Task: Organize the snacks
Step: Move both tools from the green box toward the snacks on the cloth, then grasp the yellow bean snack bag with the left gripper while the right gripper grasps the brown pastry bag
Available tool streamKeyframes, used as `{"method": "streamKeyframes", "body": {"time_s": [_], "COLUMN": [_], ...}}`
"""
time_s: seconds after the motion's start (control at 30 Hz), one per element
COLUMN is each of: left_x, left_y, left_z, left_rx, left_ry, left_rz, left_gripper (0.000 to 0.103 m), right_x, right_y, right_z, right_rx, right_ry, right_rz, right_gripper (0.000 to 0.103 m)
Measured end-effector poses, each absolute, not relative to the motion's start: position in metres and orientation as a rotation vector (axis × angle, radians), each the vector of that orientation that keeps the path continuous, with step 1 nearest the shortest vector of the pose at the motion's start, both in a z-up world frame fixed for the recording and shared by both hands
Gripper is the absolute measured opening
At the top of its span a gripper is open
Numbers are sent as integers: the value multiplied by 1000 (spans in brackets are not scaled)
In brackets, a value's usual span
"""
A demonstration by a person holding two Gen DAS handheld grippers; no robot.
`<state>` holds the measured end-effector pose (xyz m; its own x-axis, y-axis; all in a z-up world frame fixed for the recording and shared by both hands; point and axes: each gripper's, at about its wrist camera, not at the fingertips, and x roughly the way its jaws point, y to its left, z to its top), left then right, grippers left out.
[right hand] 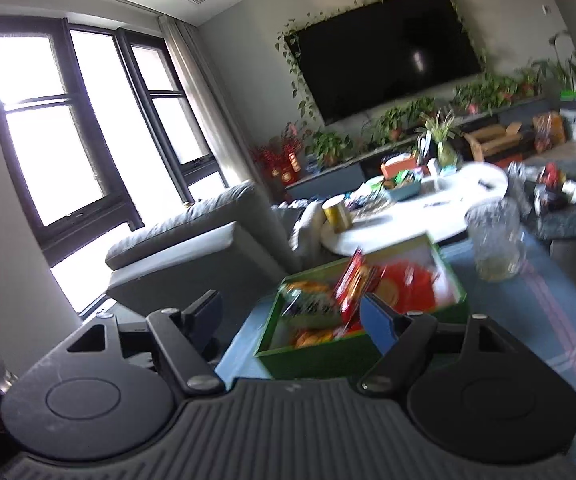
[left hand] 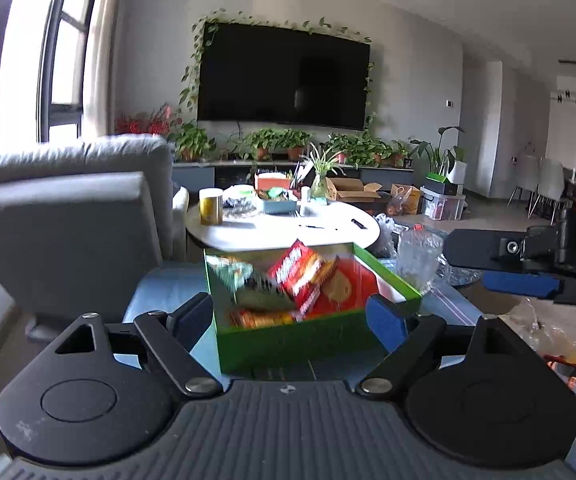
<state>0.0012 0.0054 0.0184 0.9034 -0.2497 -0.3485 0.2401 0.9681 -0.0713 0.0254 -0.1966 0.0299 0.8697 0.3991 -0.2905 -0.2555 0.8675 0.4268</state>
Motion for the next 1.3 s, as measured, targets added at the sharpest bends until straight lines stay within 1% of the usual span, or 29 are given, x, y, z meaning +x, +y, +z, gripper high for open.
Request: {"method": "streamKeyframes", "body": {"time_s": [0.37,0.6,0.87,1.3], "left_x": [-6,-7,-10,37], "left_y": [14,24,32,43], "left_z": [-9,-25,-31,-76], "left_rx": [-33,-37,-33,-1], "left_ry": [416,459,463,571], "left_rz": [-234,-203,-195,-107], "left_gripper": [82,82,82,83], "right_x": [9,-4,-6,6], "right_y": [-174,-169,-162,-164], "right_z": [0,-6,-9,-27], "right_rx": [370,332,322,328], "right_ry": [479,489,517,607], "right_rz": [359,332,325,284], "right_gripper": [52,52,52,52]}}
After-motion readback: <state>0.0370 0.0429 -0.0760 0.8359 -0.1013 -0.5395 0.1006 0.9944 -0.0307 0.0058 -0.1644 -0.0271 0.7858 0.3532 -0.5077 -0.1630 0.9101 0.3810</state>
